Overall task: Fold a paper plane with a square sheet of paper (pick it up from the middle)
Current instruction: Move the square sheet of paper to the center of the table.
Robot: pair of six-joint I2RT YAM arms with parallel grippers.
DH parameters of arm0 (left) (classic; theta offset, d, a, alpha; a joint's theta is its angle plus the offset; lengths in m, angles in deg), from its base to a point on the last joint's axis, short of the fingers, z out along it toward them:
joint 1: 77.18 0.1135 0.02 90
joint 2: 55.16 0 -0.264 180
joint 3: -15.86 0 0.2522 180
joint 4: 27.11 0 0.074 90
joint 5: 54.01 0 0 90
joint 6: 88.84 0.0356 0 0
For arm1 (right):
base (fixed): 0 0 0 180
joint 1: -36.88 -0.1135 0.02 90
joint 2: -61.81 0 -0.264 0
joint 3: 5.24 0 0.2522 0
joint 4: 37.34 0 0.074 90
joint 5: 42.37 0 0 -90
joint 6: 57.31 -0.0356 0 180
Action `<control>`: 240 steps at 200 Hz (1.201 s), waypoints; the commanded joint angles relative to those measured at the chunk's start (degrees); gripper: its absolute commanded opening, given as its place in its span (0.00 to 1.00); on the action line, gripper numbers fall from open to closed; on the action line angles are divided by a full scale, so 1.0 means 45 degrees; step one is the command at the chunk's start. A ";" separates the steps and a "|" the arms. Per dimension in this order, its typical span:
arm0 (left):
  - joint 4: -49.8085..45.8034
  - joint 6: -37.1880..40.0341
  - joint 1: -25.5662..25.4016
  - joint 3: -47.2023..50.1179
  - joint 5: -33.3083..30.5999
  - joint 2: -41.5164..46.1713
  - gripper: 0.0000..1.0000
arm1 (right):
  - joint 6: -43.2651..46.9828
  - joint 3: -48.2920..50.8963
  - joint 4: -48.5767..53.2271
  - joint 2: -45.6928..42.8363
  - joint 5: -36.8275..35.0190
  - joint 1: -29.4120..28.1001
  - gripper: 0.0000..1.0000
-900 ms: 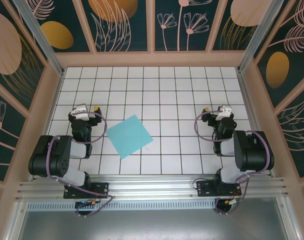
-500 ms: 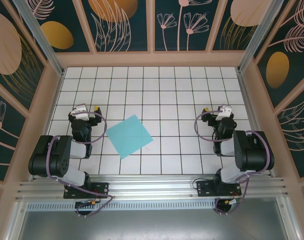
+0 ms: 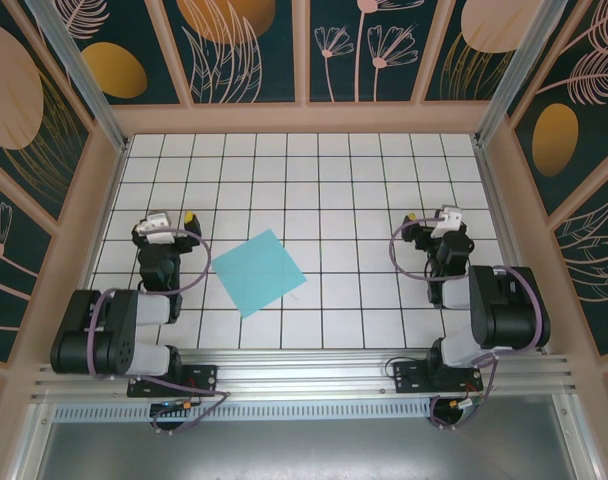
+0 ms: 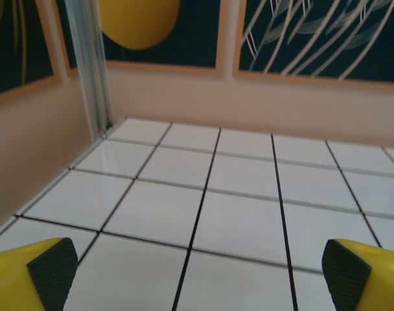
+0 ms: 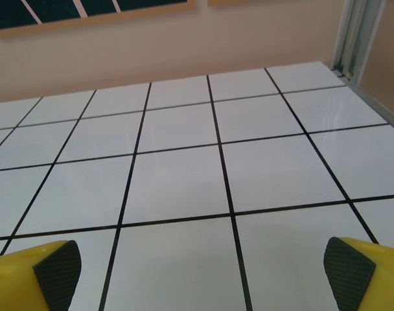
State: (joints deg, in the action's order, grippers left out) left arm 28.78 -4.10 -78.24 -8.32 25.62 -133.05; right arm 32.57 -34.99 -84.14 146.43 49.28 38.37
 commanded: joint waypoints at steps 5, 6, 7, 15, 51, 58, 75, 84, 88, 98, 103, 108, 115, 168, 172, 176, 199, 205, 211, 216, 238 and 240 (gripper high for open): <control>-0.1726 -0.0828 0.0079 -0.0195 -0.0731 0.1607 0.99 | -0.0748 -0.2707 0.6039 -0.1249 0.0108 -0.0217 0.99; -0.1795 -0.0885 0.0079 -0.0191 -0.0756 0.1684 0.99 | -0.0829 -0.2907 0.6340 -0.1247 0.0095 -0.0236 0.99; -0.1868 -0.0932 0.0079 -0.0188 -0.0788 0.1762 0.99 | -0.0899 -0.3075 0.6617 -0.1256 0.0099 -0.0255 0.99; -0.2593 -0.1356 0.0079 -0.0337 -0.1030 0.2342 0.99 | -0.1127 -0.4312 0.8948 -0.1203 0.0641 -0.0367 0.99; -0.8269 -0.4194 0.0079 -0.2444 -0.1612 0.4209 0.99 | -0.2946 -0.7009 1.2879 -0.0915 0.4429 -0.1732 0.99; -0.9118 -0.4610 0.0079 -0.2816 -0.1384 0.4448 0.99 | -0.3056 -0.7327 1.3147 -0.0808 0.4818 -0.2253 0.99; -1.0567 -0.5605 0.0087 -0.3183 -0.1049 0.5095 0.99 | -0.3231 -0.7979 1.3663 -0.0368 0.4550 -0.3814 0.99; -1.1348 -0.6741 0.0079 -0.3184 -0.1545 0.5537 0.99 | -0.3460 -0.8261 1.3811 -0.0087 0.4068 -0.4510 0.99; -1.1703 -0.7518 0.0079 -0.3165 -0.1769 0.5723 0.99 | -0.3582 -0.8393 1.3840 0.0056 0.3933 -0.4805 0.99; -1.1986 -0.8287 0.0079 -0.2978 -0.1479 0.6136 0.99 | -0.3779 -0.8676 1.3931 0.0424 0.3966 -0.5414 0.99; -1.1823 -0.8037 0.0082 -0.2834 -0.0765 0.6299 0.99 | -0.3955 -0.8833 1.3986 0.0654 0.3934 -0.5704 0.99; -1.1741 -0.7846 0.0079 -0.2787 -0.0011 0.6409 0.99 | -0.4168 -0.9002 1.4030 0.0884 0.3903 -0.5969 0.99; -1.1848 -0.7886 0.0079 -0.2743 0.0821 0.6465 0.99 | -0.4369 -0.9267 1.4024 0.1229 0.4104 -0.6363 0.99; -1.3513 -0.8899 0.0079 -0.2467 0.2363 0.6700 0.99 | -0.5290 -1.1578 1.4263 0.4388 0.4057 -0.8944 0.95; -1.3568 -0.8926 0.0079 -0.2434 0.2441 0.6753 0.99 | -0.5377 -1.1678 1.4236 0.4546 0.4058 -0.9041 0.95; -1.3631 -0.8961 0.0074 -0.2387 0.2538 0.6821 0.99 | -0.5465 -1.1844 1.4190 0.4794 0.4093 -0.9188 0.95; -1.3928 -0.9098 0.0089 -0.2042 0.2880 0.7251 0.99 | -0.5754 -1.2767 1.4284 0.5808 0.4441 -0.9799 0.92; -1.4022 -0.9072 0.0080 -0.1941 0.2972 0.7383 0.99 | -0.5784 -1.3023 1.4336 0.6074 0.4477 -0.9989 0.92; -1.4186 -0.9086 0.0079 -0.1885 0.3006 0.7485 0.99 | -0.5829 -1.3263 1.4399 0.6317 0.4512 -1.0153 0.91; -1.4307 -0.9086 0.0079 -0.1820 0.3059 0.7566 0.99 | -0.5880 -1.3462 1.4416 0.6533 0.4548 -1.0287 0.90; -1.4503 -0.9250 0.0079 -0.1508 0.3415 0.7895 0.99 | -0.6139 -1.4270 1.4484 0.7444 0.4730 -1.0744 0.90; -1.4501 -0.9259 0.0079 -0.1473 0.3432 0.7924 0.99 | -0.6144 -1.4355 1.4529 0.7523 0.4741 -1.0792 0.90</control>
State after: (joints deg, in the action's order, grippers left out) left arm -34.23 -44.16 -78.20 -16.60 38.18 -99.21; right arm 7.18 -94.87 -20.29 176.94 68.71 -8.05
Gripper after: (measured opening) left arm 0.986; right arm 0.900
